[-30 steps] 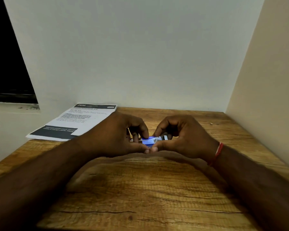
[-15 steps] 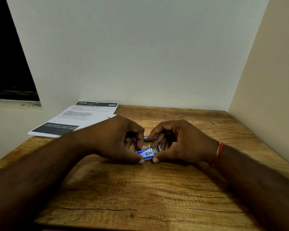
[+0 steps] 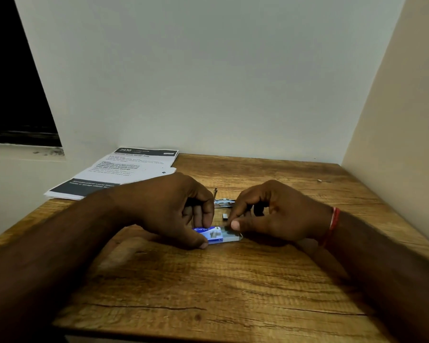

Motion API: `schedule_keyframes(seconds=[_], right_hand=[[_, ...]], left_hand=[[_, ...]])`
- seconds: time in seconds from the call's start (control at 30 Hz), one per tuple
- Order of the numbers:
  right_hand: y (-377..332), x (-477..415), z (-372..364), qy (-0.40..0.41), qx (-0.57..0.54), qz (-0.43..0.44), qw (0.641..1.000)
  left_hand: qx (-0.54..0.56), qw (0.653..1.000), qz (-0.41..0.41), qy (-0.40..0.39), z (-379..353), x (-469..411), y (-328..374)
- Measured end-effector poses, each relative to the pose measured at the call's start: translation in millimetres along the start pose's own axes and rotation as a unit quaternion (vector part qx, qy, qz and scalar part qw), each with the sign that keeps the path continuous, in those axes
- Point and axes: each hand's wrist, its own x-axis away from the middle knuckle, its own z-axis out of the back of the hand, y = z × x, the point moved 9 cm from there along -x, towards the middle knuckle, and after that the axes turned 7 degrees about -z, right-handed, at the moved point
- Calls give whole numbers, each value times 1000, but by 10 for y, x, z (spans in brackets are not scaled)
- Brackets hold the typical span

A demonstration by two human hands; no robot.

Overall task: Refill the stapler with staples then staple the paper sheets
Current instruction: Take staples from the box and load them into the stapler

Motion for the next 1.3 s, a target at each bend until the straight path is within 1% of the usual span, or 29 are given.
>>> schedule_keyframes(seconds=[0.13,0.53,0.7,0.83,0.97,1.1,1.3], right_hand=[[12,-10,-83,-12,32,-6,999],[16,-38,-72,9,74,-22,997],[-17,-29,-102,1,102,-20,995],[-35,-11,-23,2,82,-17,997],[-33,-12,18,17,57,-8,998],[-19,-23,-70,2,81,-7,997],[-31,-24,-104,6,99,-22,995]], left_hand=[[0,1000,-4,0,-5,-7,1],[6,1000,-12,-2,-29,-22,-42],[14,1000,-4,-8,-31,-20,-52],[7,1000,-6,-7,-27,-11,-36],[-26,1000,-4,2,-17,-11,-11],[-34,999,-2,-4,-22,-24,4],[-32,999,-3,-6,-25,-25,24]])
